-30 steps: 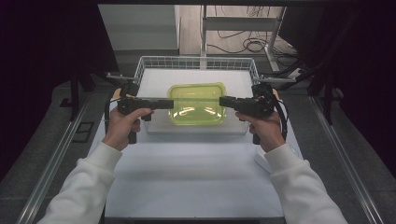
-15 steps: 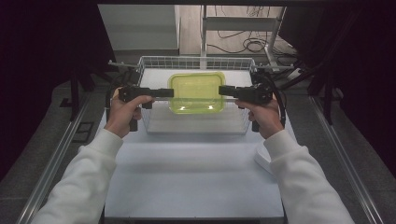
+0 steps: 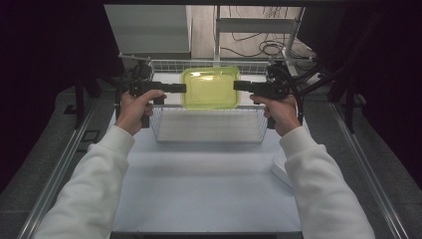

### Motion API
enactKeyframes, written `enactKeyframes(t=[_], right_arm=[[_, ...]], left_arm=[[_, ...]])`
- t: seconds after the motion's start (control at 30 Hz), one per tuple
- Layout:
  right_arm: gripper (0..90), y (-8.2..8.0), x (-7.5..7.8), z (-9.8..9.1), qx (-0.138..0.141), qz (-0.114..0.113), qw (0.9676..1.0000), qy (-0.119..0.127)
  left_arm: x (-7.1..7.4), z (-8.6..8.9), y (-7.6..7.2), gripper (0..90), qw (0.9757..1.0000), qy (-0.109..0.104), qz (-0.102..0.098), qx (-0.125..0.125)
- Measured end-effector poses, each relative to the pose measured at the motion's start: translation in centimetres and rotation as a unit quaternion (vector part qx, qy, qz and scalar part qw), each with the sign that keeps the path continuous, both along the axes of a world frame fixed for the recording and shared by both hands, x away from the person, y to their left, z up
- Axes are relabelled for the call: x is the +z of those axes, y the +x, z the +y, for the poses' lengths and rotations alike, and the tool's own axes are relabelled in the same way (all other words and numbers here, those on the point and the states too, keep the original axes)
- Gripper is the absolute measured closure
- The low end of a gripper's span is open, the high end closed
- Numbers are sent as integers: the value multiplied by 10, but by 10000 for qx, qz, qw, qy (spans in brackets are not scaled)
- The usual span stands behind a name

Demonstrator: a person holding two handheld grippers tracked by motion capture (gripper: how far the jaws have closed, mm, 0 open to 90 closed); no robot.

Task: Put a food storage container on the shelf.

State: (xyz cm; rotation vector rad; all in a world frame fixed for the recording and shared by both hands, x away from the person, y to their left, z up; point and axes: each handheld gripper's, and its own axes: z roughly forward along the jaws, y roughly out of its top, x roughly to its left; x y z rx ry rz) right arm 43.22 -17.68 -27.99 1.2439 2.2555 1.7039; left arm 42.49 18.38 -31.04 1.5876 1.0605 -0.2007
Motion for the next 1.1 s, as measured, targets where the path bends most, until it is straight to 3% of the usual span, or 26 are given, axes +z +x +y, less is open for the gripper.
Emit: enactKeyframes(t=[0.27, 0.53, 0.67, 0.73, 0.83, 0.87, 1.07, 1.1], right_arm=[[787, 22, -1, 1, -129, 244, 9996, 29], [787, 37, -10, 4, -201, 516, 9985, 18], [787, 46, -17, 6, -248, 702, 9972, -9], [786, 52, -20, 6, -321, 812, 9962, 14], [781, 60, -23, 5, -417, 969, 9944, 72], [775, 66, -27, 4, -491, 1168, 9919, 120], [745, 77, -35, 4, -615, 1450, 9872, 248], [738, 80, -36, 5, -682, 1559, 9851, 257]], left_arm=[[2, 0, 25, 806, 9998, 111, 190, 1], [-8, 1, 40, 805, 9990, 139, 424, 26], [-16, 0, 50, 803, 9975, 177, 670, 101], [-19, 1, 55, 804, 9965, -39, 820, 125], [-21, 1, 61, 807, 9954, -171, 937, 125], [-22, 0, 63, 807, 9945, -233, 1011, 151], [-30, 0, 77, 792, 9892, -526, 1331, 308], [-32, 0, 81, 784, 9885, -562, 1367, 322]])
